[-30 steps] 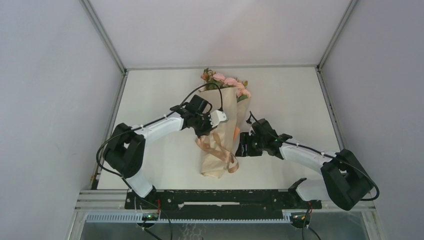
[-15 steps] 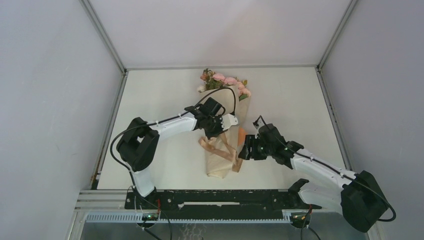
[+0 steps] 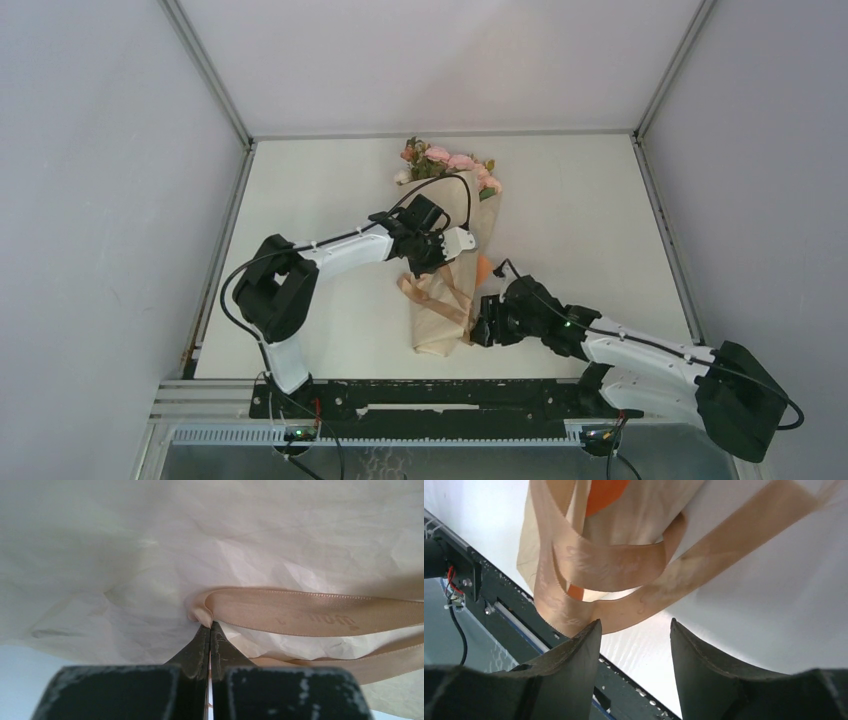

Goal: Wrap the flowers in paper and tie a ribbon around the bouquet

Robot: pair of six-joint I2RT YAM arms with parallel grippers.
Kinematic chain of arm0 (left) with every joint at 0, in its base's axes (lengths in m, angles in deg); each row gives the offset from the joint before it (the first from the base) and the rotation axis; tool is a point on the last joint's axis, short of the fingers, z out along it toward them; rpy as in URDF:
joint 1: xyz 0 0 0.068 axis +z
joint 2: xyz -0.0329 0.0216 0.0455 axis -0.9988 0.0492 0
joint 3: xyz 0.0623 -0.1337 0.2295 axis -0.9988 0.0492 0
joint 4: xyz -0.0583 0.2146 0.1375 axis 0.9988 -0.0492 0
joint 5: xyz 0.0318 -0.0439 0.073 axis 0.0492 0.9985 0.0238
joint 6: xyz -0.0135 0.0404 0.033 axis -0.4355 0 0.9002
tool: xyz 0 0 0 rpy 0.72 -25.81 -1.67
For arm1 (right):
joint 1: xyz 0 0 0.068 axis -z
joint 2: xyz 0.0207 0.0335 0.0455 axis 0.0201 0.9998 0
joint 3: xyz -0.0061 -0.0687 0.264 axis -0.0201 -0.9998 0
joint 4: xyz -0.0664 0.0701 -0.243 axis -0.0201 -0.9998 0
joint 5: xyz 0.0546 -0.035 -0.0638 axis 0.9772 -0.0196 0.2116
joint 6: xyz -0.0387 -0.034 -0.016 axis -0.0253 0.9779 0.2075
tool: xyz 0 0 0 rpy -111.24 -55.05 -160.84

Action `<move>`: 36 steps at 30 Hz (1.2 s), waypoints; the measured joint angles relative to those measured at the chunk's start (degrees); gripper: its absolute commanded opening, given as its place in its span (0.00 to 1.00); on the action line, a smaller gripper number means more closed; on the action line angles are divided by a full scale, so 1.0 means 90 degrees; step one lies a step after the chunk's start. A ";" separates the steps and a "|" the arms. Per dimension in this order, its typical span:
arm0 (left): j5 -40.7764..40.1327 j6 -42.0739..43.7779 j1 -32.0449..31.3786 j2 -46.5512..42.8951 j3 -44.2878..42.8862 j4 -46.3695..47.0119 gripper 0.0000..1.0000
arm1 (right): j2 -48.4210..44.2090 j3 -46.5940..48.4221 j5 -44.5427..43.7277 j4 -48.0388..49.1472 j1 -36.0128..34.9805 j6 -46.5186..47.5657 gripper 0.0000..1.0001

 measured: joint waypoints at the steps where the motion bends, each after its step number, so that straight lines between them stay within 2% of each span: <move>1: 0.0000 0.0000 0.0000 0.0000 0.0000 0.0000 0.00 | -0.0095 -0.0066 -0.0044 0.0063 -0.0036 -0.0002 0.61; 7: -0.0005 0.0000 0.0000 0.0000 0.0000 0.0000 0.00 | -0.0299 -0.0520 -0.0262 0.0153 -0.0204 -0.0049 0.60; 12: -0.0005 0.0000 0.0000 0.0000 0.0000 0.0000 0.00 | -0.1222 -0.0707 -0.0357 0.0219 -0.0602 -0.0010 0.64; 17: -0.0007 0.0002 0.0000 0.0000 0.0000 -0.0002 0.00 | -0.1882 -0.1615 -0.0304 0.1307 -0.0673 0.0243 0.65; 21: -0.0007 0.0002 0.0000 0.0000 0.0000 -0.0005 0.00 | -0.1836 -0.2251 -0.0304 0.2385 -0.0668 0.0483 0.64; 31: -0.0019 0.0002 0.0000 0.0000 0.0000 -0.0010 0.00 | -0.0617 -0.2229 -0.0066 0.3677 -0.0663 0.0814 0.62; 32: -0.0022 0.0002 0.0000 0.0000 0.0000 -0.0012 0.00 | -0.0476 -0.2178 -0.0041 0.3747 -0.0663 0.0850 0.60; 33: -0.0022 0.0002 0.0000 0.0000 -0.0002 -0.0024 0.00 | -0.0359 -0.2130 -0.0027 0.3793 -0.0663 0.0884 0.55; 36: -0.0051 0.0002 0.0000 0.0000 -0.0002 -0.0051 0.00 | 0.0083 -0.1877 0.0036 0.3837 -0.0663 0.1088 0.19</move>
